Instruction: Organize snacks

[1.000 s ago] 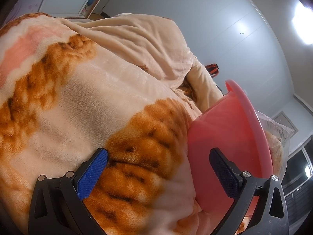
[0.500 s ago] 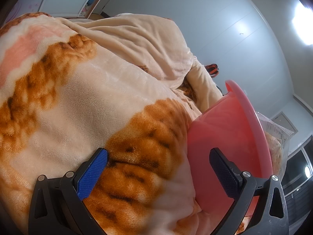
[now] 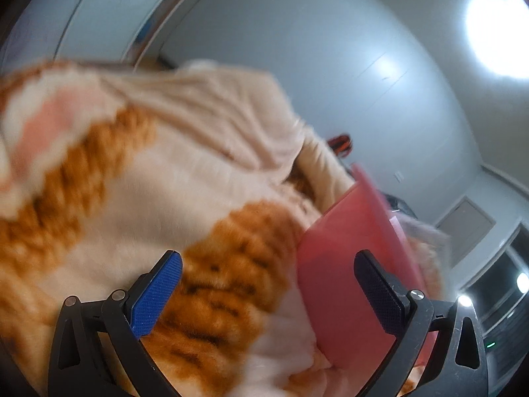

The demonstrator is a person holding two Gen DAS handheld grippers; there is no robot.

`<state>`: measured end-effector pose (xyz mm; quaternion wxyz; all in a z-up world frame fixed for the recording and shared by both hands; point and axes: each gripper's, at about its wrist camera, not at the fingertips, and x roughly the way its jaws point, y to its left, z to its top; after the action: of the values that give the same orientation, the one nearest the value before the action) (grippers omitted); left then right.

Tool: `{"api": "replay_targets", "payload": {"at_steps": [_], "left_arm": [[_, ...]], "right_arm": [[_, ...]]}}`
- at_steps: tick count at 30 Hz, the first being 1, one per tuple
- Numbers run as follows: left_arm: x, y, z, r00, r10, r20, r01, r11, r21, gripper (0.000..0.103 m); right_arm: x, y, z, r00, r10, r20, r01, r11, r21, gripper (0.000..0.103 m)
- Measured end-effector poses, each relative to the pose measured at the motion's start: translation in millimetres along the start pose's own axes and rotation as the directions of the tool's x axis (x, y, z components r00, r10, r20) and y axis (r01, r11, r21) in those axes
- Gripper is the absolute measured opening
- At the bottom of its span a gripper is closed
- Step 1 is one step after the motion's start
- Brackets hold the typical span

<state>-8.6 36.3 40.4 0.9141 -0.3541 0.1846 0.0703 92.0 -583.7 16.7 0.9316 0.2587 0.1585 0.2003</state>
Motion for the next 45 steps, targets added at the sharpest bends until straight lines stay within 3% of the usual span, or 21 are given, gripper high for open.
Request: {"api": "replay_targets", "payload": {"at_steps": [2,5,10,13,16,22,29,45], "left_arm": [[-11,-17,-3,0.999,-0.019,0.046,0.014,0.995,0.101,0.102],[-19,-40,-11,0.996,-0.033,0.082,0.014,0.973,0.23,0.102],[-22,-62,-19,0.993,-0.06,0.097,0.023,0.936,0.35,0.103],[-22,-67,-19,0.993,-0.062,0.098,0.022,0.932,0.363,0.102],[-19,-69,-20,0.993,-0.067,0.096,0.025,0.923,0.384,0.103],[-21,-79,-29,0.992,-0.075,0.097,0.022,0.886,0.462,0.103],[-21,-86,-33,0.992,-0.067,0.105,0.005,0.862,0.507,0.103],[-21,-83,-32,0.992,-0.073,0.099,0.014,0.863,0.506,0.103]], "right_arm": [[-4,22,-4,1.0,-0.02,0.019,0.022,0.992,-0.126,0.103],[-2,53,-15,0.999,-0.049,0.008,0.049,0.949,-0.311,0.103],[-1,72,-28,0.999,0.013,-0.036,-0.028,0.902,-0.43,0.103],[4,74,-32,0.996,0.027,-0.08,-0.06,0.891,-0.449,0.103],[13,77,-35,0.994,-0.012,-0.104,-0.038,0.883,-0.467,0.103],[14,77,-37,0.994,-0.018,-0.108,-0.035,0.884,-0.466,0.103],[20,78,-38,0.991,-0.046,-0.126,-0.019,0.882,-0.47,0.103],[22,77,-39,0.986,-0.074,-0.147,-0.002,0.886,-0.463,0.103]]}}
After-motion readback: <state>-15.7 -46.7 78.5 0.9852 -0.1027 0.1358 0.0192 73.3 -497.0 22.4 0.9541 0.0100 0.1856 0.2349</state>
